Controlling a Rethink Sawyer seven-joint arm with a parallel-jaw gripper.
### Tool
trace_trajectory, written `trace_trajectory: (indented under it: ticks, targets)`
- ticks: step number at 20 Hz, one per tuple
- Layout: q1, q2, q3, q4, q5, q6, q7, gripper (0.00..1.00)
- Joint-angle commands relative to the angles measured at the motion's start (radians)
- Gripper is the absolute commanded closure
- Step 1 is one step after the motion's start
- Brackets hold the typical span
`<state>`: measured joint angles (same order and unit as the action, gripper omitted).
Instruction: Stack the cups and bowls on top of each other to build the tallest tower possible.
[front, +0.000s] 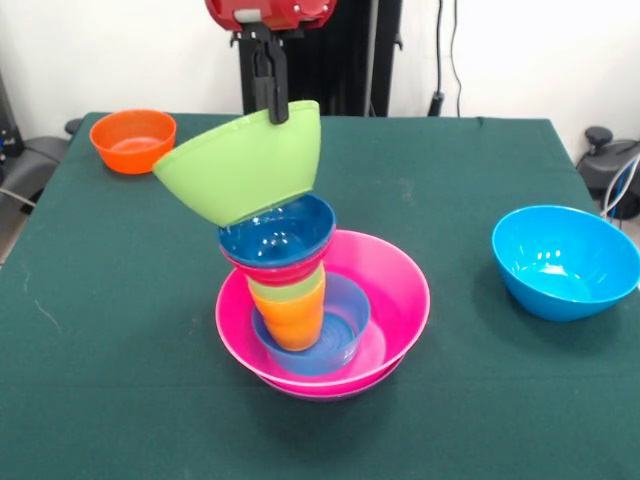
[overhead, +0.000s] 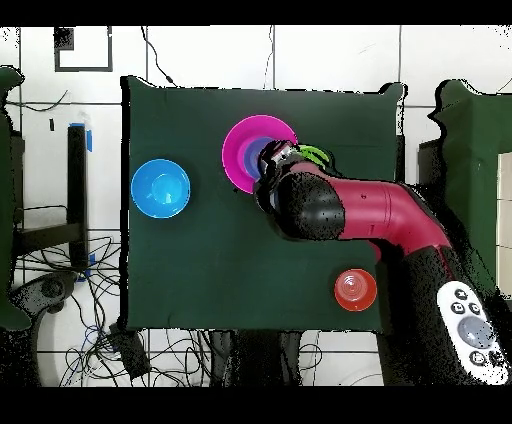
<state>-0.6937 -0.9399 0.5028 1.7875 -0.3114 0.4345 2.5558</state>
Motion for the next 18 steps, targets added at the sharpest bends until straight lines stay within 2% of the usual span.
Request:
trace_trajectory:
  ticks: [1, 18]
  targets:
    - [0.06, -0.049, -0.085, 0.031, -0.013, 0.106, 0.017, 1.0]
    - [0.098, -0.04, -0.116, 0.016, -0.006, 0.115, 0.006, 1.0]
